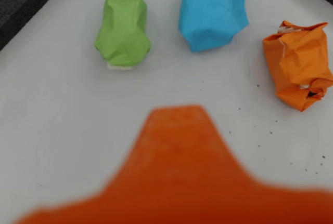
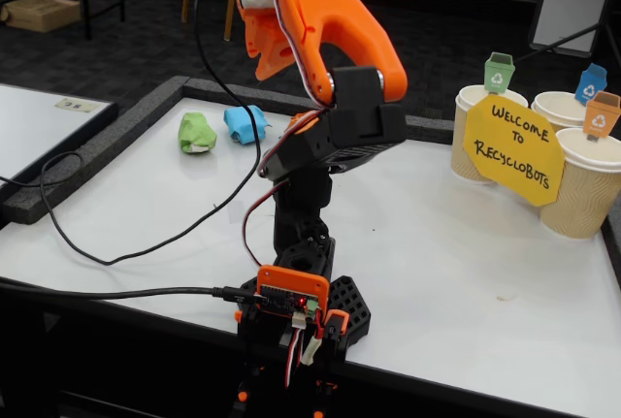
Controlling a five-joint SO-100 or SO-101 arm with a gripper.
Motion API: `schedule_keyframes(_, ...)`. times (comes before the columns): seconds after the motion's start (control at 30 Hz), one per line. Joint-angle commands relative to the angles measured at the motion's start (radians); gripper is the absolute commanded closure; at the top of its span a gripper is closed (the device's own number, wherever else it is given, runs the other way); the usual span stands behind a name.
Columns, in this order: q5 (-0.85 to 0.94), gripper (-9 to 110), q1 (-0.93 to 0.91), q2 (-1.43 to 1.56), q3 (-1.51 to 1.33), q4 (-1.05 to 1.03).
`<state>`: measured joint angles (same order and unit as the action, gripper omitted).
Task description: Sort rubbish by color.
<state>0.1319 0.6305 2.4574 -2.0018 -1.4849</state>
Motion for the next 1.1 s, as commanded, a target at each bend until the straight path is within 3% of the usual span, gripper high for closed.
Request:
schedule_keyframes(0.0, 0.020, 94, -0.018, 0.006, 0.029, 0.012)
schedule_keyframes(0.53, 0.020, 94, -0.014, -0.072, -0.015, 0.100)
schedule_keyframes(1.07, 0.020, 91, 0.029, -0.468, 0.198, 0.183)
